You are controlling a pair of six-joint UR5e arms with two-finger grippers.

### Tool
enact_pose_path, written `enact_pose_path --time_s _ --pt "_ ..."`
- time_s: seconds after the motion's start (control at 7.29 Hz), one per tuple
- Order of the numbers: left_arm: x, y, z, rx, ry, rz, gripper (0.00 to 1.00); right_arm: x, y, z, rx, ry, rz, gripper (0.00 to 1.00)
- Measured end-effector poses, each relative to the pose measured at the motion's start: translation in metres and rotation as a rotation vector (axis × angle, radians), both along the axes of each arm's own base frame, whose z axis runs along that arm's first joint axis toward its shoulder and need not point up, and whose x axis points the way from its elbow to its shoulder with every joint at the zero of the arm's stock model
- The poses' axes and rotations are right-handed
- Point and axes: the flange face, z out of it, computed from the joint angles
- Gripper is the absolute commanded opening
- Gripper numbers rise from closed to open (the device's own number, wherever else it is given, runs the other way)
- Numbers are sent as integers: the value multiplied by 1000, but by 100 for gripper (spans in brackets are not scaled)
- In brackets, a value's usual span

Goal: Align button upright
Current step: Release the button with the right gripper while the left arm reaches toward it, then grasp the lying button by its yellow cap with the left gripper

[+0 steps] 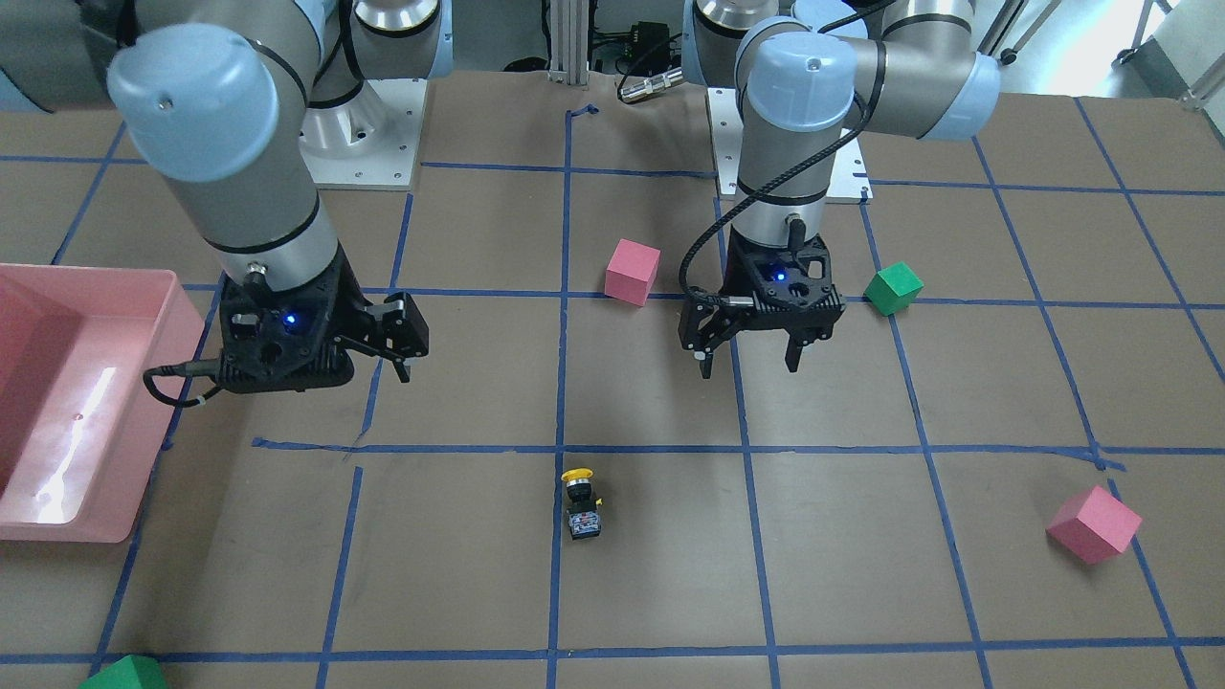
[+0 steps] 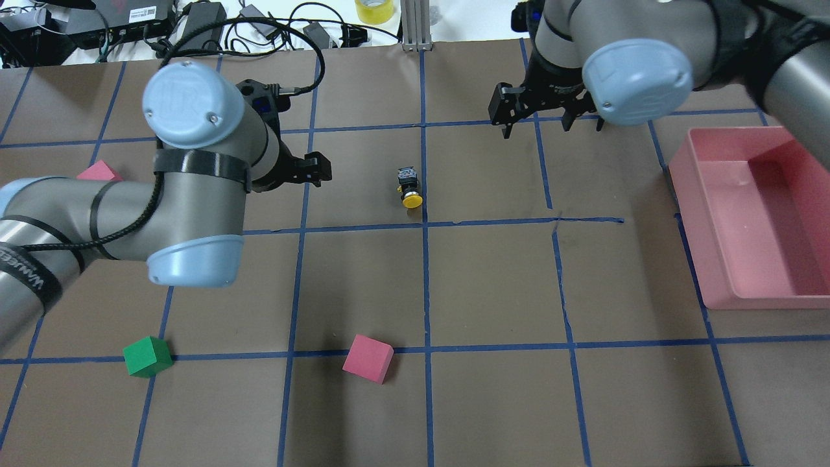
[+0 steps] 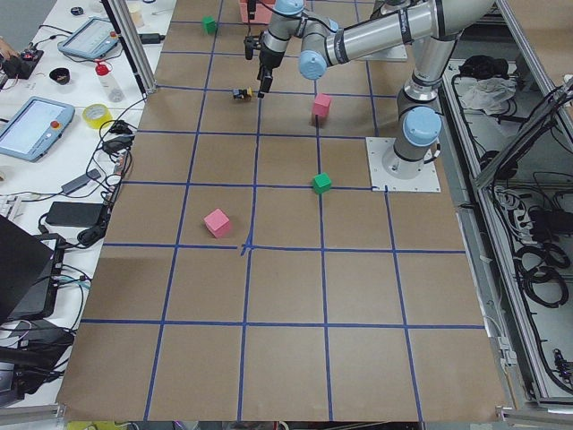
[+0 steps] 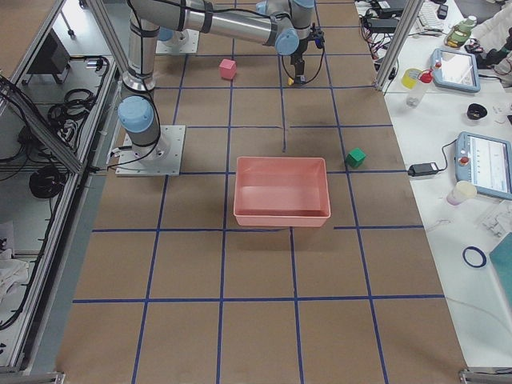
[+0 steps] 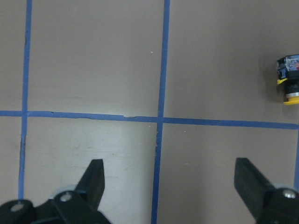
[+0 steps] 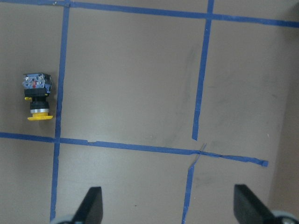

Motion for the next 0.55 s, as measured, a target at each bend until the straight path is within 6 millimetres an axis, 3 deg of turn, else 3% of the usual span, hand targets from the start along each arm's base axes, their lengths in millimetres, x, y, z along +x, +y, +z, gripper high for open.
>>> enact_pose_path --time_s 0.27,0.55 --pt "-35 -7 -34 -83 -5 -23 100 -8 37 43 44 2 -13 100" --pt "-72 -11 -77 -152 -8 -19 100 -12 43 49 49 -4 -21 100"
